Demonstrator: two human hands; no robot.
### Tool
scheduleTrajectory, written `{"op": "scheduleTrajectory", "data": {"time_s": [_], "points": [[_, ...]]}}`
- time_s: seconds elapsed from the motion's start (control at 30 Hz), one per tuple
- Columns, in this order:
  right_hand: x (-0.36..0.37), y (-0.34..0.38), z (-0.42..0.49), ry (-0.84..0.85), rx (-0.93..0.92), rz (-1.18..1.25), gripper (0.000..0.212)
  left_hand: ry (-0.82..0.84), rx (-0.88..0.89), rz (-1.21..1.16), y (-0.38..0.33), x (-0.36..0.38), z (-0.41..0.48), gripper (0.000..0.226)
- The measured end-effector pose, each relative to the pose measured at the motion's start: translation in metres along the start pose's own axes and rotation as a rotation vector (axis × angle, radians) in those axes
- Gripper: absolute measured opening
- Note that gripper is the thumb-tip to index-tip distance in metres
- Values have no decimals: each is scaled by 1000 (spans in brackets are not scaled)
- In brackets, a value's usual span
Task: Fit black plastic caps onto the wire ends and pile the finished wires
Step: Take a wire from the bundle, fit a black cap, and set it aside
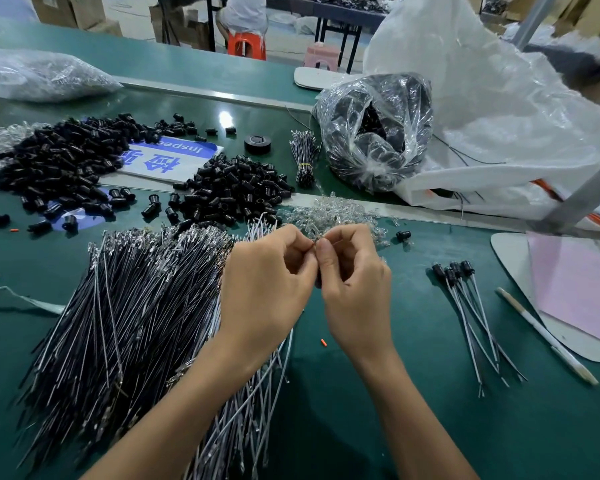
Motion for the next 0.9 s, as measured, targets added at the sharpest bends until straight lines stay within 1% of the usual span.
{"op": "scheduleTrajectory", "data": {"time_s": [0.1,0.23,0.43,0.57,0.73,0.83,0.9], "points": [[1,0,-1,0,-22,-11,7,34,-31,-45,1,-1,0,9],[-2,2,-1,-76,-84,-14,8,127,-126,-144,3,1,2,9],[-4,3,-1,-105,-147,-10,13,192,-119,-168,1,-1,1,7],[-4,4,-1,-122,-177,13,15,237,-169,-252,3,-1,1,8],[-3,4,-1,-96,-190,26,15,187,-114,-242,2,-4,-1,16],[-3,5,0,-85,-196,46,18,153,-149,-295,5,-5,-1,12],[-3,5,0,-67,-187,59,18,144,-195,-375,7,-5,-1,8]]}}
Point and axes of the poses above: each hand's wrist, its own z-axis towards the middle knuckle, its own x-axis out of the palm, y = z × x, the point moved 3 cm from there along z, towards the middle knuckle, and after that the axes turned 7 degrees about -y, right-handed, at the moved point
